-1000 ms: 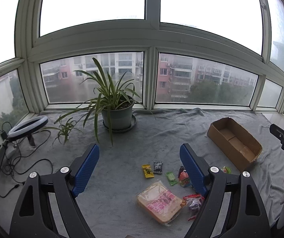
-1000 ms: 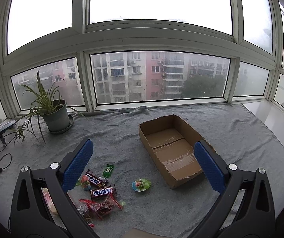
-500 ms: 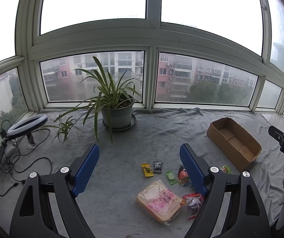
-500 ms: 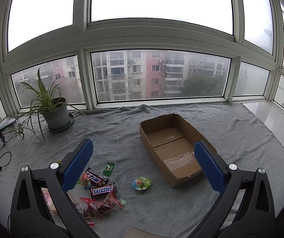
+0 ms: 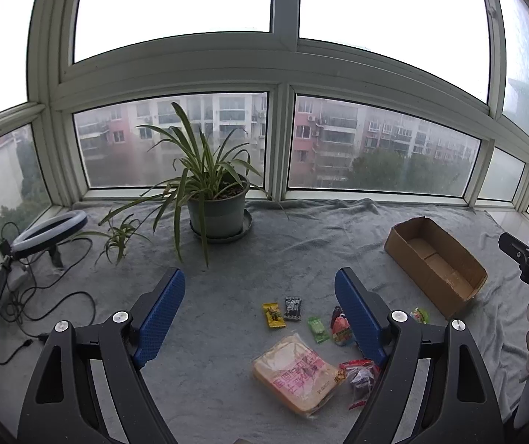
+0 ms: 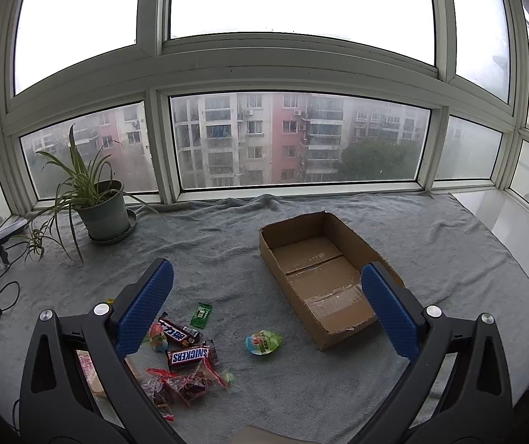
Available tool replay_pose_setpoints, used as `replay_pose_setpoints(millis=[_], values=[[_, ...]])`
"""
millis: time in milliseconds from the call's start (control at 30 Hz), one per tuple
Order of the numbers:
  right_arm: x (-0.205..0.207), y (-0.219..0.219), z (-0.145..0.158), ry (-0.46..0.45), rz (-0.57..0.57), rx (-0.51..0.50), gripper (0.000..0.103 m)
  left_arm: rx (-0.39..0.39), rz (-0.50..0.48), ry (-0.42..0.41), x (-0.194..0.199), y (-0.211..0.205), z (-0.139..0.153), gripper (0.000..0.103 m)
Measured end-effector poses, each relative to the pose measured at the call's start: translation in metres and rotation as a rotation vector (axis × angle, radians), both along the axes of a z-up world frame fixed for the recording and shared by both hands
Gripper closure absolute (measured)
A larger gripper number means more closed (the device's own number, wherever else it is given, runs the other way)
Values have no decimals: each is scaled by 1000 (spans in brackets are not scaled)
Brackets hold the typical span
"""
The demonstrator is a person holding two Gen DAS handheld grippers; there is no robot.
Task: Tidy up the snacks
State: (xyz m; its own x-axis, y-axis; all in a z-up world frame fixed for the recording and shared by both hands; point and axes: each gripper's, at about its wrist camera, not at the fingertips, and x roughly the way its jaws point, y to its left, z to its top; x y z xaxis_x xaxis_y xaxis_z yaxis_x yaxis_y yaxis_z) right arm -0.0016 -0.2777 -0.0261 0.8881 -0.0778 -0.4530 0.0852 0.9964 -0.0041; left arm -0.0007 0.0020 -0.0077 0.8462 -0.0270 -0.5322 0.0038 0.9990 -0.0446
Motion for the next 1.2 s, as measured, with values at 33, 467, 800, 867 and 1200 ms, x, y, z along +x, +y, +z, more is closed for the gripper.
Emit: replay_pose_setpoints(millis=[33, 467, 800, 867, 1200], values=[[0, 0, 0, 1, 0, -1, 0, 0, 0, 0, 0, 0, 0, 20], [1, 0, 0, 5, -1, -2, 0, -1, -3, 4, 1, -1, -1, 20], [2, -2, -4, 15, 2, -6, 0, -6, -3, 15, 3, 0, -4, 20], [3, -2, -6, 19, 2, -9, 0, -9, -3, 21, 4, 1, -6, 20], [15, 11, -16, 56, 54, -21, 0, -28, 4, 68, 10, 11, -21, 20]])
